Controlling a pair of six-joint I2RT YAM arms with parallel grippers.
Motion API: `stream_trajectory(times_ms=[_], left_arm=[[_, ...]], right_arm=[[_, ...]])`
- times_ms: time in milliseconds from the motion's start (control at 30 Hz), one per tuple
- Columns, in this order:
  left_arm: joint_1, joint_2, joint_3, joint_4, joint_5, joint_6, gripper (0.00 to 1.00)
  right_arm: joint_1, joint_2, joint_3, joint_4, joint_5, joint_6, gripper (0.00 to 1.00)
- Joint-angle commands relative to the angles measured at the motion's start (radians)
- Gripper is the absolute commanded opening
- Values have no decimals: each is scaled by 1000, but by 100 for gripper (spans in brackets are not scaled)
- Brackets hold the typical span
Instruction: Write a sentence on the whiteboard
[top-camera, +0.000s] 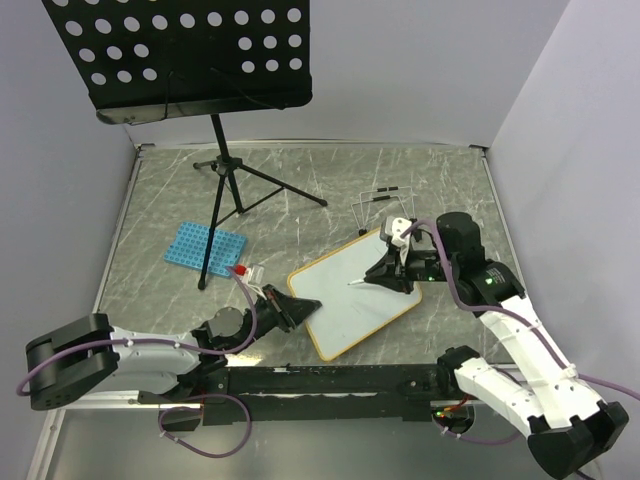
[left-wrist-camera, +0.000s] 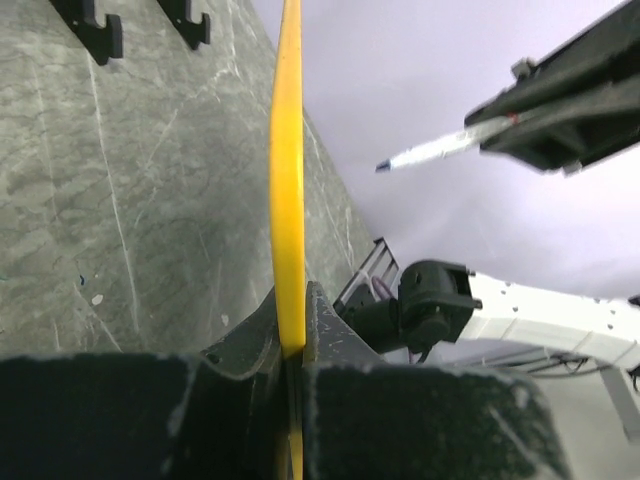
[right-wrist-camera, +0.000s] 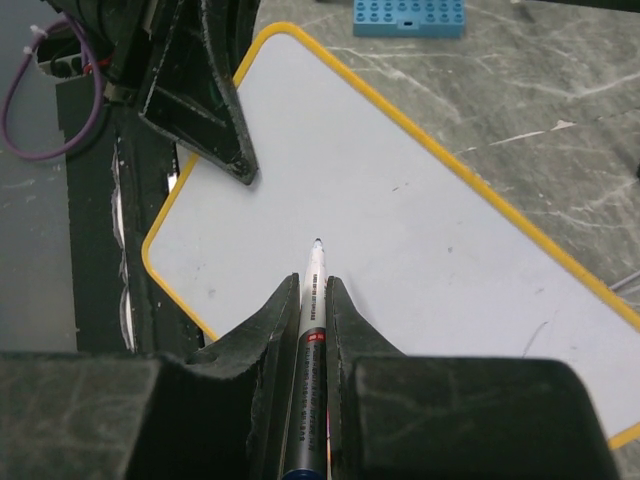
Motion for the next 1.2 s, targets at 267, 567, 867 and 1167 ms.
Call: stream_trajectory(times_ms=[267,567,867,1167], left_arm=[[-8,155,159,279,-25,-85,1],[-8,220,165,349,22,-118,1],[-8,233,188,354,17,-142,1],[-8,272,199,417,28,-161,1]], right_arm=[[122,46,28,137,20,17,0],[137,84,69,186,57,56,0],[145,105,49,229,112,69,0],[157,110,26,217,135,53,0]])
